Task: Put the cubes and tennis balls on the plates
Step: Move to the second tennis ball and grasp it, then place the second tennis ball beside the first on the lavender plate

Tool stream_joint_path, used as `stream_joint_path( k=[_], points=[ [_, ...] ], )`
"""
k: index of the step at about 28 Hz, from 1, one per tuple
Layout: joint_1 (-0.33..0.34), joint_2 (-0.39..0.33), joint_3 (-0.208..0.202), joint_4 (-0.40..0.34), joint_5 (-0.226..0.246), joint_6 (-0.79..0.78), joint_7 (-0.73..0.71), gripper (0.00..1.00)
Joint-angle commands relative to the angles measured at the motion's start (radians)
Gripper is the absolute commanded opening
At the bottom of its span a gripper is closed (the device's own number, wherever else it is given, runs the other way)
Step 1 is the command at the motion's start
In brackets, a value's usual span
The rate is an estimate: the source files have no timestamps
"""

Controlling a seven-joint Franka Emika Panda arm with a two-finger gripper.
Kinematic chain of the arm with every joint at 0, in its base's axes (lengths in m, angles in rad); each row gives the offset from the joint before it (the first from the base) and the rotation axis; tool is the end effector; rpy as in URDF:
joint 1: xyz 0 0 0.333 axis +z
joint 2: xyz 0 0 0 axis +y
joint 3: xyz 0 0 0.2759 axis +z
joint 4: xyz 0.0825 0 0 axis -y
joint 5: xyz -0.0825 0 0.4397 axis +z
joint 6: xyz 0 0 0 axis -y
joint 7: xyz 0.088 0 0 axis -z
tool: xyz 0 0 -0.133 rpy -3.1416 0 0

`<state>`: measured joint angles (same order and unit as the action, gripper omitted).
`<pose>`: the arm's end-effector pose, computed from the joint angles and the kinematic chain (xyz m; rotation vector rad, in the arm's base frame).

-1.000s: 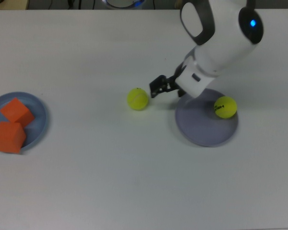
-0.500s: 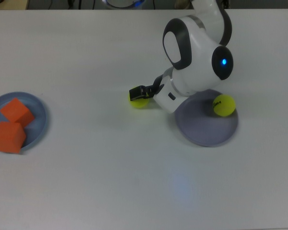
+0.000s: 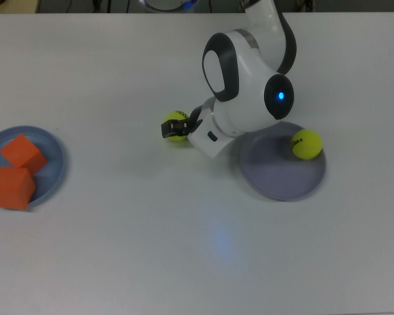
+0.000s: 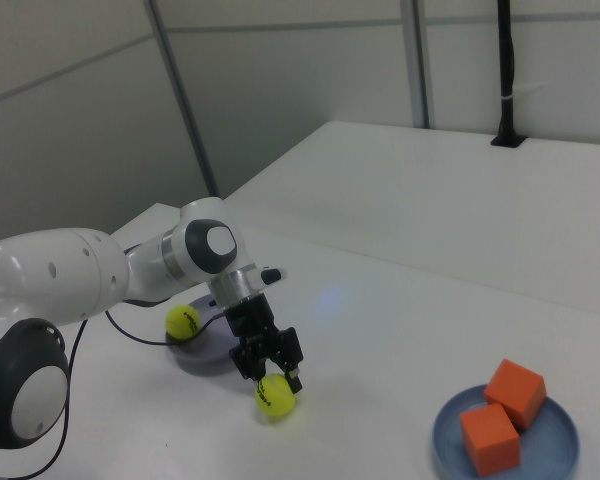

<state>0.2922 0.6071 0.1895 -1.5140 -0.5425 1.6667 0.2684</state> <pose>0.6296 0.2463 0.2094 2.5401 0.4881 -0.3342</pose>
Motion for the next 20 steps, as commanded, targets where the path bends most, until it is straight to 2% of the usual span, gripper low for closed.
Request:
stream_joint_path(
  k=[1, 8, 9, 12, 15, 20],
  points=[
    [0.004, -0.021, -0.001, 0.006, -0.004, -0.001, -0.015, 0.00],
    [0.004, -0.027, 0.011, 0.058, 0.019, 0.007, -0.014, 0.00],
    [0.005, -0.027, 0.024, 0.090, 0.033, 0.010, -0.014, 0.00],
    [0.008, -0.027, 0.056, 0.124, 0.045, 0.048, -0.002, 0.00],
    [0.013, -0.029, 0.091, 0.135, 0.049, 0.170, 0.058, 0.00],
    [0.042, -0.026, 0.110, 0.132, 0.045, 0.321, 0.144, 0.00]
  ],
)
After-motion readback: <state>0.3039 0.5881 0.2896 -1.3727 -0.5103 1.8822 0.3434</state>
